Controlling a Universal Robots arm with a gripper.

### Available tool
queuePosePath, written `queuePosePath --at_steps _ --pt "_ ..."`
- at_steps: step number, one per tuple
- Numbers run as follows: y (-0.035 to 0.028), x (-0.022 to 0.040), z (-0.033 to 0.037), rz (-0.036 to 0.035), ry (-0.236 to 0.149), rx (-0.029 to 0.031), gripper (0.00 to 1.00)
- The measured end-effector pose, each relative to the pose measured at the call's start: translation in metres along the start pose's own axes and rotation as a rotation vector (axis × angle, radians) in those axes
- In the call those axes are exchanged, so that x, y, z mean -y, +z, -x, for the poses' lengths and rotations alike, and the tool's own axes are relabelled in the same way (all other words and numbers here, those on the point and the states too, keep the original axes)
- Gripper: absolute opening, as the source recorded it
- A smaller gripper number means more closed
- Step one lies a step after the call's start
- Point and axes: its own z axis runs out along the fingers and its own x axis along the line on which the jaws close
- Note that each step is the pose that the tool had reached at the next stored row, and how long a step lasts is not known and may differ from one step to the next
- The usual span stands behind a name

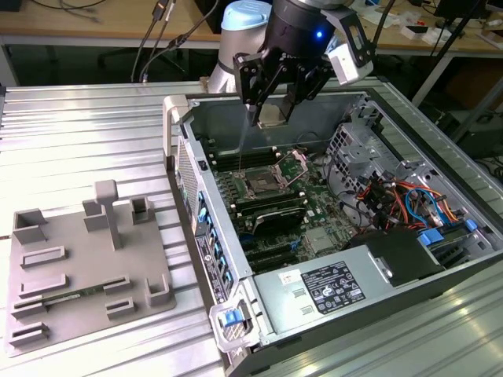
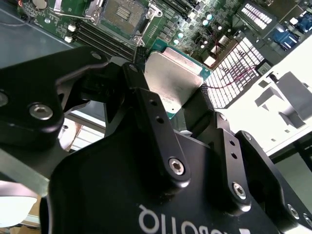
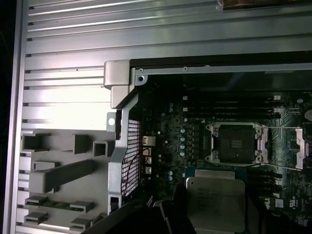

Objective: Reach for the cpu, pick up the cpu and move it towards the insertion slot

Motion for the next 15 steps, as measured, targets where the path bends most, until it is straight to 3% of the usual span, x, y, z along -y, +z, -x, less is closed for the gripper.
queuePosePath --at_steps 11,15 --pt "0.0000 -0.0004 0.0025 0.0000 0.000 0.0000 0.55" --pt "0.0002 -0.0041 0.0078 0.0000 0.000 0.0000 0.55"
